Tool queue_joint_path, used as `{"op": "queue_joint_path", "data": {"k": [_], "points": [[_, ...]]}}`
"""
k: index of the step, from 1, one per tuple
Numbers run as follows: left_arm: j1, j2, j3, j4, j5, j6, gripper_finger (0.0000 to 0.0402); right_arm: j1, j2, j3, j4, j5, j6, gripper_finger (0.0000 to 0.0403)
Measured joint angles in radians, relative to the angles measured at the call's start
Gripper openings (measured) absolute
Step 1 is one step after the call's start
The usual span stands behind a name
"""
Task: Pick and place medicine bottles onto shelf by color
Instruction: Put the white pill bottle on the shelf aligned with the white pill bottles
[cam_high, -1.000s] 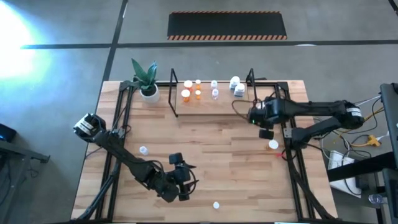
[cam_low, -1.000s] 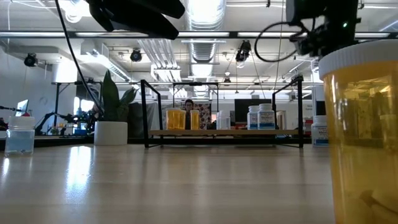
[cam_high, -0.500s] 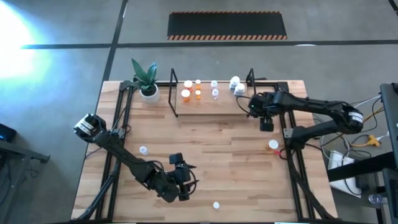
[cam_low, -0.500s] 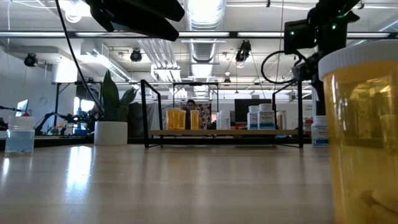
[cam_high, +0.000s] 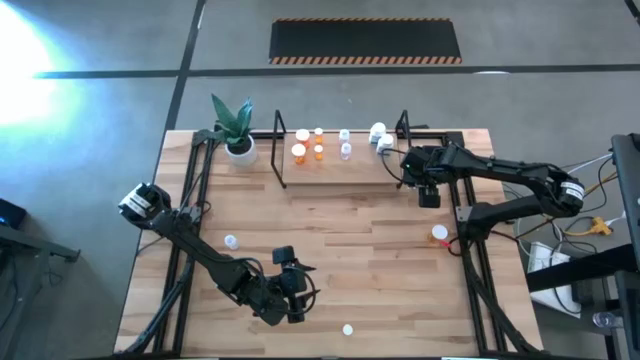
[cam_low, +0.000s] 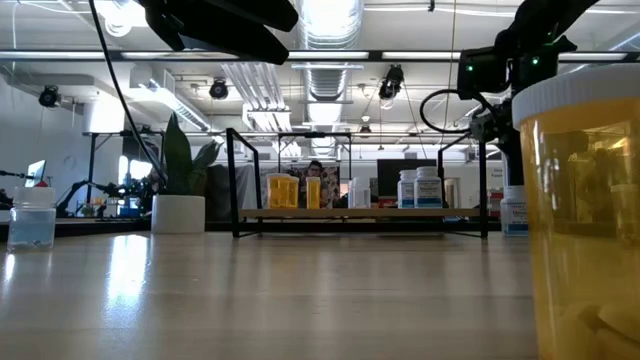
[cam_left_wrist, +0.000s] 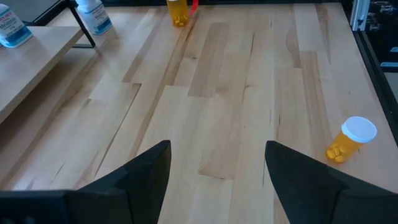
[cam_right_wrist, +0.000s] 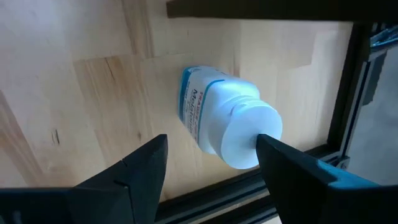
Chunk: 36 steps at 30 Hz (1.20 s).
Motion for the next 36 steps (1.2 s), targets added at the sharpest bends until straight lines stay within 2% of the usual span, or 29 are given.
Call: {"op": "queue_joint_path", "data": {"k": [9,16,25,32,36], "points": [[0.000,0.000,0.000,0.001,0.002,-0.001,0.0244,0.008,-0.001,0.000,-0.001,-0.055,0.015,0.0233],[0.000,0.000,0.000,0.001,0.002,-0.002,0.0244,0.066,-0.003,0.000,-0.030,-0.065,0.054,0.0233],[0.000,0.000,0.000,0.001,0.002,-0.003,0.0244,0.188,-0.003,0.001,-0.098,-0.074,0.170,0.0233],[0.000,0.000,0.000,0.001,0.002,-0.003,0.0244,0.330,-0.003,0.001,-0.110,-0.185,0.263,0.0232],[0.000,0.000,0.000,0.001,0.003,-0.003,0.0244,0.422,-0.002,0.020,-0.099,-0.184,0.273,0.0232]]}}
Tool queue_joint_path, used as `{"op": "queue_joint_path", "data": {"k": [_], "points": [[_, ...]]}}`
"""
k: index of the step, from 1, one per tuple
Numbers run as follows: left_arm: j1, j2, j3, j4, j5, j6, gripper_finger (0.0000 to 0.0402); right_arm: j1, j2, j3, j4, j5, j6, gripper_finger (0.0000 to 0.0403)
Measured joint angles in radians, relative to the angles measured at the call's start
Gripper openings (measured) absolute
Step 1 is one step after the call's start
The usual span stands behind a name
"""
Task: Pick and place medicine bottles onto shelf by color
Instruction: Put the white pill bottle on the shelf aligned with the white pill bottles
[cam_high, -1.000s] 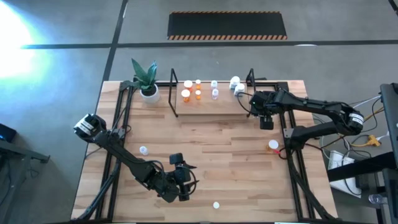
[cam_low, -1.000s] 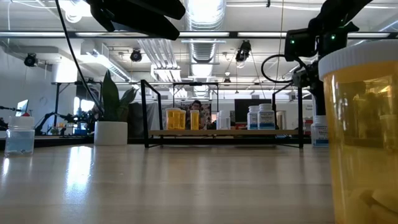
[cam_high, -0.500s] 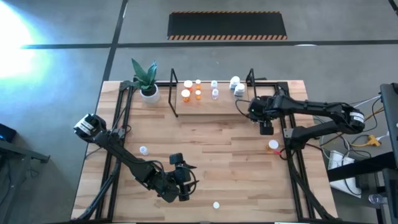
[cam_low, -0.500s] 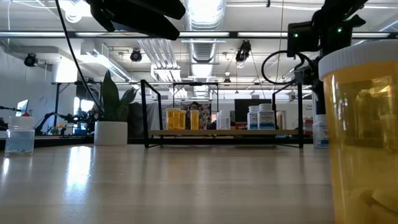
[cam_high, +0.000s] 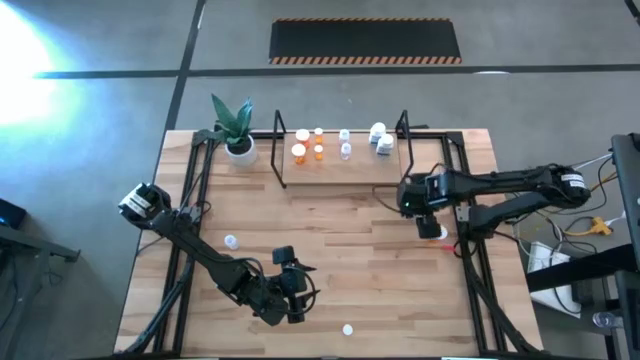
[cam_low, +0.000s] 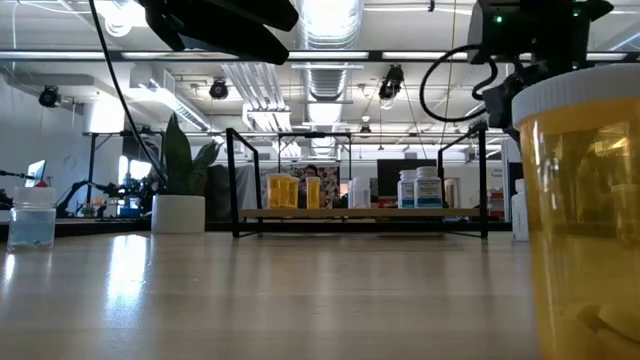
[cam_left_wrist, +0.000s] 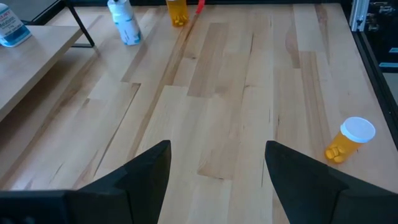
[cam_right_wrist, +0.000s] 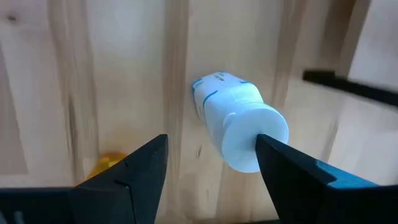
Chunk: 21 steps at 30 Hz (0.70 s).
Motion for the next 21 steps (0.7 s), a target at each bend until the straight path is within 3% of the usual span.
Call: {"op": "queue_joint_path", "data": {"k": [12,21], "points": [[0.000,0.000,0.001,0.004,0.000,0.000,0.0244,0.064,0.056,0.079,0.246,-0.093,0.133,0.0232],[0.000,0.000,0.001,0.002,0.002,0.000,0.0244,0.064,0.129,0.255,0.087,-0.043,-0.021,0.0231]]}}
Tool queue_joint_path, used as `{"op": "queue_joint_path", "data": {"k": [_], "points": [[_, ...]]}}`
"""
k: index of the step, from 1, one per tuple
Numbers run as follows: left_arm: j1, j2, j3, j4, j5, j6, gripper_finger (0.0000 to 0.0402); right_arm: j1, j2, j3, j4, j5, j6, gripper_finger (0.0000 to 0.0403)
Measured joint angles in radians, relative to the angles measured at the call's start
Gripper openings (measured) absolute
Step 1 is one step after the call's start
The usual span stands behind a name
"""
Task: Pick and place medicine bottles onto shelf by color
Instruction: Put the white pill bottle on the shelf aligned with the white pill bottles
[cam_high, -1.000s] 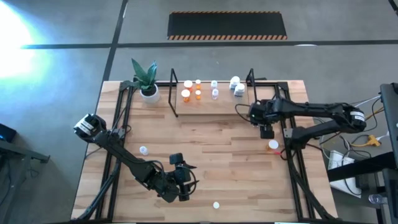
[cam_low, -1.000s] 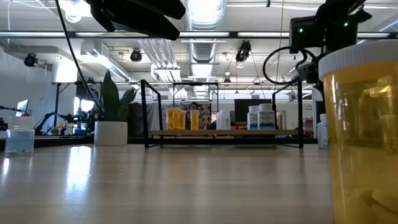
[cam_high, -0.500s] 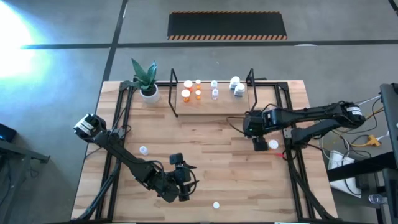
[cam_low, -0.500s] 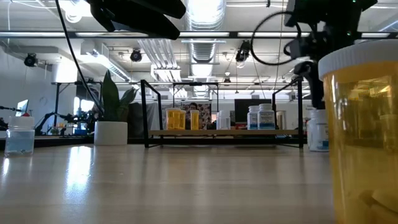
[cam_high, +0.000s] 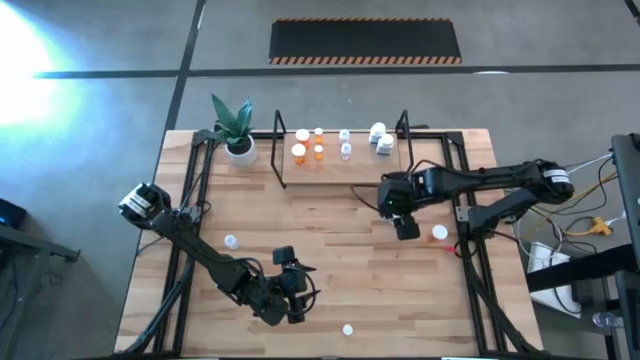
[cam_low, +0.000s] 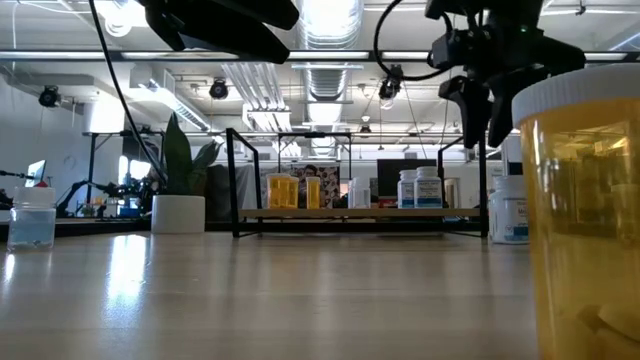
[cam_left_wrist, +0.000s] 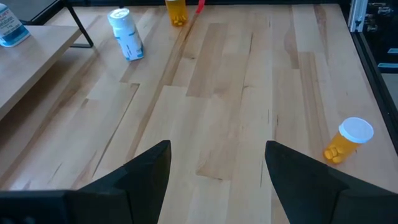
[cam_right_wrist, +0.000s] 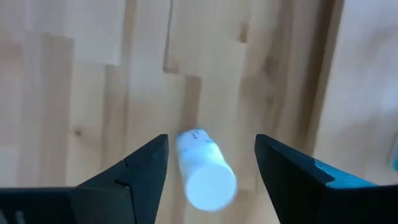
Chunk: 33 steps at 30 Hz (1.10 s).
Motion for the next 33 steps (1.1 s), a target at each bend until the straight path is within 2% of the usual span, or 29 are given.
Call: {"op": "queue_joint_path", "data": {"k": [4,7,13,17,26,33], "points": [[0.000,0.000,0.000,-0.001,0.002,-0.008,0.0244,0.000,0.006,-0.002,-0.063,0.041,-0.018,0.0239],[-0.001,0.000,0.000,-0.004,0.003,-0.023,0.0244,0.000,0.005,-0.040,-0.074,0.080,-0.002,0.0263],[-0.005,0.000,-0.001,-0.004,0.003,-0.023,0.0244,0.000,0.005,-0.121,-0.077,0.087,-0.032,0.0322],[-0.005,0.000,-0.001,-0.004,0.003,-0.023,0.0244,-0.002,0.004,-0.160,-0.046,0.107,-0.052,0.0332],[-0.005,0.000,-0.002,-0.004,0.004,-0.023,0.0244,-0.002,0.004,-0.213,0.082,0.055,-0.070,0.0284],[-0.004,0.000,-0.002,-0.004,0.004,-0.023,0.0244,-0.002,0.003,-0.213,0.081,0.054,-0.053,0.0198]]}}
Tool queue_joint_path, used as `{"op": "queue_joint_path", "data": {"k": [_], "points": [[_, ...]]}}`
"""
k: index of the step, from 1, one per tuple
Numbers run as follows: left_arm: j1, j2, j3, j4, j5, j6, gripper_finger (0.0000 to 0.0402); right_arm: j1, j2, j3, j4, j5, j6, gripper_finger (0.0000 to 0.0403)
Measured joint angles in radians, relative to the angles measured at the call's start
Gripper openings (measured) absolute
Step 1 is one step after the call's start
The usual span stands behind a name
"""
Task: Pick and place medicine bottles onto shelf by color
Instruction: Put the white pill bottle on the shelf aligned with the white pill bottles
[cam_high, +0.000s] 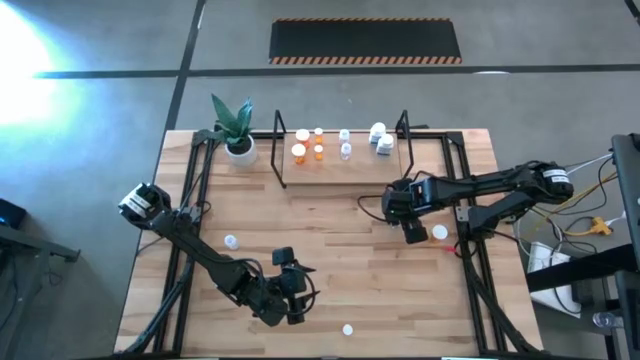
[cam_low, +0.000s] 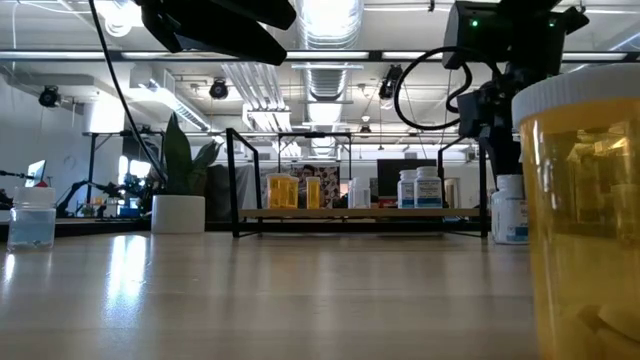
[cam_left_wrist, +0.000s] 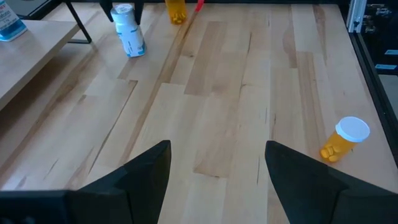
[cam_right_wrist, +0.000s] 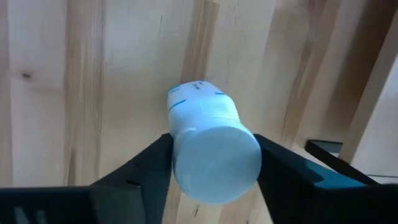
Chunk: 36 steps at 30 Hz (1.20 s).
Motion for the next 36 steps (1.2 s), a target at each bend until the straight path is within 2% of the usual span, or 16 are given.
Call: {"op": "queue_joint_path", "data": {"k": [3,9,12,17,24,29,33,36], "points": [[0.000,0.000,0.000,0.000,0.000,0.000,0.0244,0.000,-0.001,0.008,-0.003,0.000,0.028,0.0169],[0.000,0.000,0.000,0.000,0.000,0.000,0.0244,-0.004,0.000,0.115,-0.001,0.006,0.121,0.0169],[0.000,0.000,0.000,0.000,0.000,0.000,0.0244,-0.025,0.001,0.199,0.000,0.045,0.140,0.0176],[0.001,0.000,0.000,0.000,0.000,0.000,0.0244,-0.133,0.055,0.359,-0.041,0.109,0.110,0.0172],[0.001,0.000,0.000,0.000,0.000,0.000,0.0244,-0.346,0.254,0.559,-0.205,0.106,-0.047,0.0172],[0.000,0.000,0.000,0.001,0.000,0.000,0.0244,-0.448,0.347,0.607,-0.234,0.098,-0.123,0.0172],[0.000,0.000,0.000,0.000,0.000,0.000,0.0244,-0.497,0.386,0.620,-0.229,0.016,-0.146,0.0174],[0.000,0.000,0.000,0.000,0.000,0.000,0.0244,-0.520,0.400,0.621,-0.227,0.012,-0.148,0.0185]]}}
